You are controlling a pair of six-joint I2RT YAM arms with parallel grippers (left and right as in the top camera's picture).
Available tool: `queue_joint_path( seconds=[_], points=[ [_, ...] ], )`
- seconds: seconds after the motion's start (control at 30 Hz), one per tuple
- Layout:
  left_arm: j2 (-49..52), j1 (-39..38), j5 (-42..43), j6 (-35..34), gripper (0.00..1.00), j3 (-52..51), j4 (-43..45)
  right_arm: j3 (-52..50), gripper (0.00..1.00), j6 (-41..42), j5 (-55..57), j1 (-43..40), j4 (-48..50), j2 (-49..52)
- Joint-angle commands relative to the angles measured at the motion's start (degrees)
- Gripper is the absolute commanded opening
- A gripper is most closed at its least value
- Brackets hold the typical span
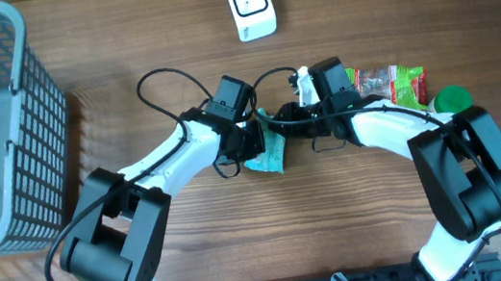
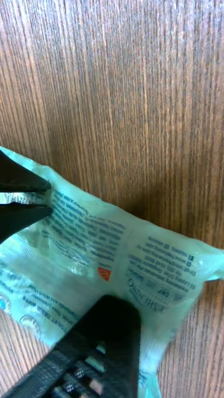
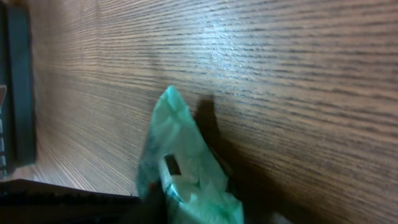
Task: Scan the item barcode
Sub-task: 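Release the left gripper and lift the pack with the right gripper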
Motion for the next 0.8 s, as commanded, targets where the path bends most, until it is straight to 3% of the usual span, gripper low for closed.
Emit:
queue_joint_path(
  seconds=[0.0,0.07,0.3,0.43,0.57,0.6,0.67,0.77],
  points=[
    [-0.33,1.03,-3.72,0.26,0.04,-0.26,-0.5,-0.13,0.05,-2.29,-1.99,-0.22,0.31,0.22],
    [-4.35,3.54,-9.07,0.31,0.04,-0.22,-1.84,-0.13,0.04,-5.99,-1.9,-0.83,-1.57,-2.86],
    [-18.21,14.08,-9.46,0.35,0.04,-0.22,-3.43,-0.13,0.04,-15.82,0.52,-1.79,-10.84,-17.55],
    [-20.31,19.61,-10.29,3.02,0.08,-0.22,-1.42,-0.13,0.04,-21.4,2.19,-1.79,-13.03,-24.24],
    [-19.71,23.43,-15.34,5.11,0.3,-0.22,-0.59,-0.13,0.04,-21.79,7.98,-1.79,-15.23,-32.04],
    [-19.71,24.04,-16.39,5.09,0.47,-0.22,-0.59,-0.11,0.04,-21.81,8.57,-1.79,-15.85,-33.38],
    [-19.69,24.72,-16.44,5.07,1.0,-0.22,-0.9,0.28,0.04,-21.84,9.55,-1.79,-17.77,-34.71],
    [-19.69,24.72,-16.46,5.07,1.0,-0.22,-1.16,2.8,0.04,-23.93,10.56,-1.79,-22.71,-34.71]
  ],
)
